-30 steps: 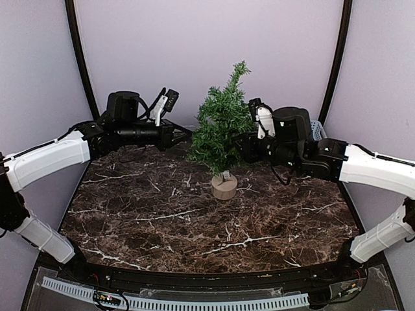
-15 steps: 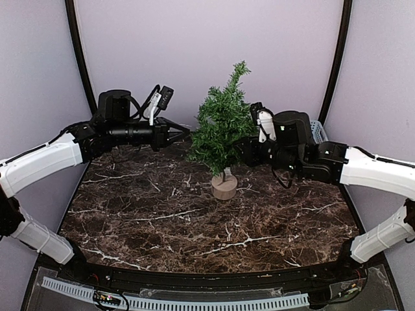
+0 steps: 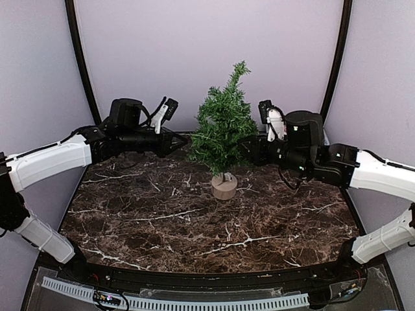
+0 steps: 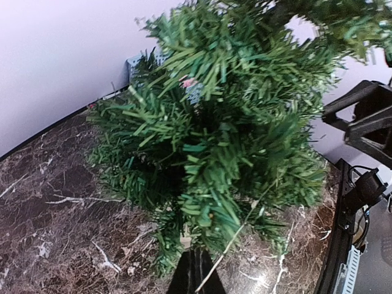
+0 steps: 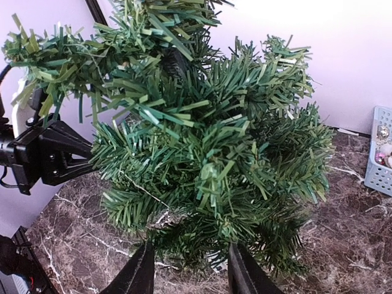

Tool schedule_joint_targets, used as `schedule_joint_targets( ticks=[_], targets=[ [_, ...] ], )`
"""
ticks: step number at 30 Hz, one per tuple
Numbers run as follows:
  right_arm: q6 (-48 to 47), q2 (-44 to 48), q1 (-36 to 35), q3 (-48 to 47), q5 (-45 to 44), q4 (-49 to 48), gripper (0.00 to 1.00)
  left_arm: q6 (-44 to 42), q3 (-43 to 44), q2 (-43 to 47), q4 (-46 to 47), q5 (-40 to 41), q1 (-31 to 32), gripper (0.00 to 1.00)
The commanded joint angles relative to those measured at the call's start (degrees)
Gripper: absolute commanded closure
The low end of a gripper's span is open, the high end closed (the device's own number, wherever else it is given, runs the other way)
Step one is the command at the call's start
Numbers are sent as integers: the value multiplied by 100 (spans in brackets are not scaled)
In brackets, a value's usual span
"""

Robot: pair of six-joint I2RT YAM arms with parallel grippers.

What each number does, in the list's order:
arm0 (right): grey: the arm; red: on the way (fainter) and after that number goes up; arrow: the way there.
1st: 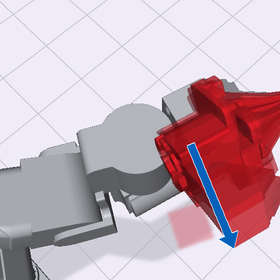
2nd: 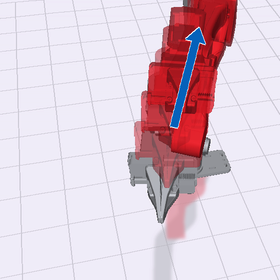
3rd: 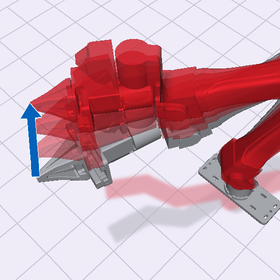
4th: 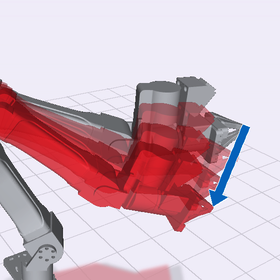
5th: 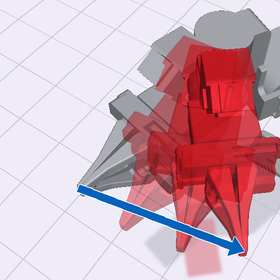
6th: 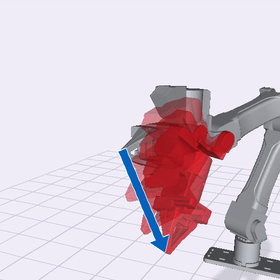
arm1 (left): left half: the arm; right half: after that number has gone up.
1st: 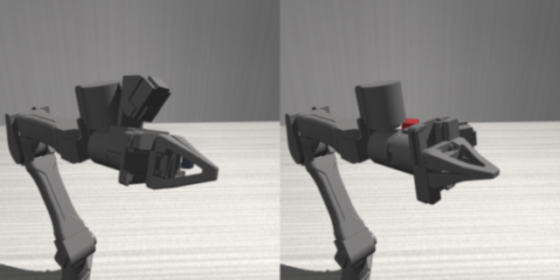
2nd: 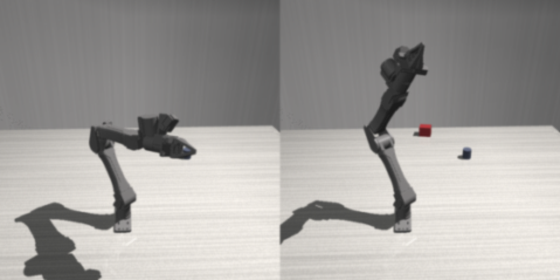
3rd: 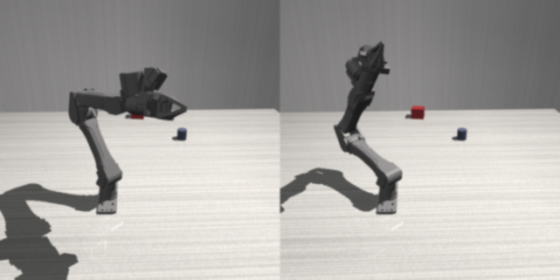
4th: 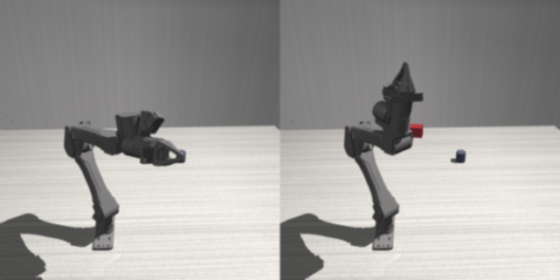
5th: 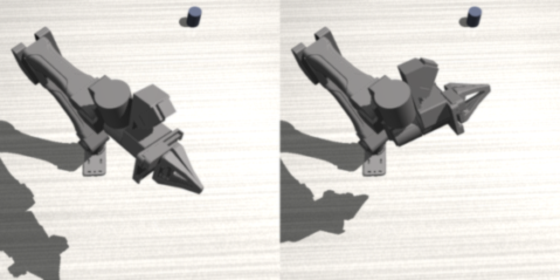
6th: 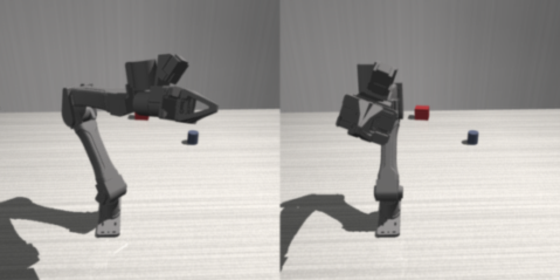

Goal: Decorate the small christmas tree

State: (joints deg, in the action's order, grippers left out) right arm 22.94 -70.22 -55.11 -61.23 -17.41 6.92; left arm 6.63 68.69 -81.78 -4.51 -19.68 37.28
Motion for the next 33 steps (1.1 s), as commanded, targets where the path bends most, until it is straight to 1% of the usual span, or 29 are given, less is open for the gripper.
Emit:
schedule_joint_targets(
  ticks=[1, 7, 12, 17, 19, 21, 23, 27, 30, 33],
  targets=[
    [112, 239, 19, 159, 129, -303, 58, 131, 249, -232, -39, 192, -106, 100],
    [109, 370, 20, 241, 233, -358, 57, 266, 355, -519, 99, 144, -199, 100],
    [13, 428, 18, 388, 554, -584, 54, 326, 396, -768, 285, -211, -204, 100],
    [53, 636, 10, 938, 1043, -1047, 45, 334, 530, -960, 266, -357, -204, 100],
    [129, 680, -58, 1245, 1207, -1192, 44, 338, 539, -978, 271, -390, -209, 100],
    [270, 717, -257, 1635, 1181, -1402, 41, 333, 526, -974, 282, -381, -204, 100],
    [431, 705, -536, 2031, 1064, -1726, 33, 330, 523, -978, 285, -362, -210, 100],
    [793, 347, -1160, 2490, 912, -2143, 23, 350, 523, -1002, 284, -381, -211, 100],
    [900, -215, -1544, 2479, 1015, -2331, 19, 371, 524, -1023, 292, -385, -209, 100],
    [853, -826, -1849, 2162, 1122, -2229, 19, 375, 530, -1027, 289, -373, -212, 100]
  ],
)
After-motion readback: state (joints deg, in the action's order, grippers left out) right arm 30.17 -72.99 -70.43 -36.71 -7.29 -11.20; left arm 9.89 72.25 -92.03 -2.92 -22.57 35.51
